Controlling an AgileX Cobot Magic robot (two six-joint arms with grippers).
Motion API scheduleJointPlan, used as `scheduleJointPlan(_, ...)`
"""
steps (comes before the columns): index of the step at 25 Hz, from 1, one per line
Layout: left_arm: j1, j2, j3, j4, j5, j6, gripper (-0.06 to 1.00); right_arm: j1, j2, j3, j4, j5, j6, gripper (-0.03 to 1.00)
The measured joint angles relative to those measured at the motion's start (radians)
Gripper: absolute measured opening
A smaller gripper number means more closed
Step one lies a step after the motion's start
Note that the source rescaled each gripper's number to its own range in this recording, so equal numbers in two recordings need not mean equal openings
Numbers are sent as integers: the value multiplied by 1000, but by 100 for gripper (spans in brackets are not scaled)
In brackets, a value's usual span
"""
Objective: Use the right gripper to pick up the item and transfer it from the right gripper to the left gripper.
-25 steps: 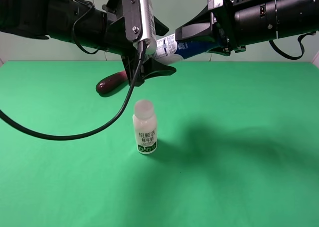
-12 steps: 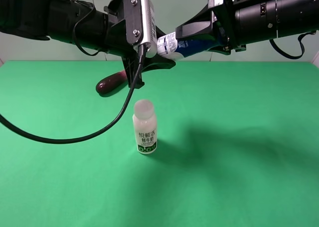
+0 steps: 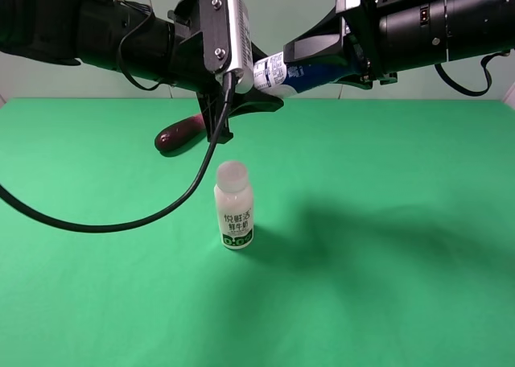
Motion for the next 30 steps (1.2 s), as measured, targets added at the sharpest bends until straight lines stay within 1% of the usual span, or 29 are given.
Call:
scheduleJointPlan(4, 0, 0, 0, 0, 1, -2, 0, 0, 0, 0, 5, -2, 5, 0)
scheduleJointPlan(5, 0, 0, 0, -1, 1, -3, 0, 0, 0, 0, 12, -4, 11, 4)
scheduleJointPlan(6, 0, 0, 0, -4, 1, -6, 0, 0, 0, 0, 33, -2, 15, 18)
scheduleJointPlan(9, 0, 3, 0, -4, -3, -6, 0, 0, -4, 0, 78, 6, 16, 74)
scheduleJointPlan(10, 0, 4, 1, -4, -3, -6, 0, 0, -6, 0, 88, 6, 16, 84)
scheduleJointPlan(12, 0, 5, 1, -3, -3, -7, 0, 0, -7, -2, 96, 6, 17, 94)
scheduleJointPlan(14, 0, 5, 1, -3, 1, -7, 0, 0, -8, -12, 97, -3, 19, 97)
scheduleJointPlan(19, 0, 5, 1, -3, 8, -7, 0, 0, -46, -55, 84, -74, 19, 100)
scheduleJointPlan(21, 0, 5, 1, -3, 9, -7, 0, 0, -80, -61, 57, -109, 20, 100)
scheduleJointPlan(23, 0, 5, 1, -3, 9, -7, 0, 0, -122, -62, 6, -155, 41, 100)
scheduleJointPlan(25, 0, 5, 1, -3, 9, -7, 0, 0, -161, -62, -81, -213, 94, 100)
scheduleJointPlan(27, 0, 5, 1, -3, 9, -7, 0, 0, -201, -62, -222, -260, 197, 100)
scheduleJointPlan(29, 0, 5, 1, -3, 9, -9, 0, 0, -233, -62, -397, -286, 332, 100)
scheduleJointPlan(30, 0, 5, 1, -3, 9, -9, 0, 0, -247, -62, -507, -292, 422, 100)
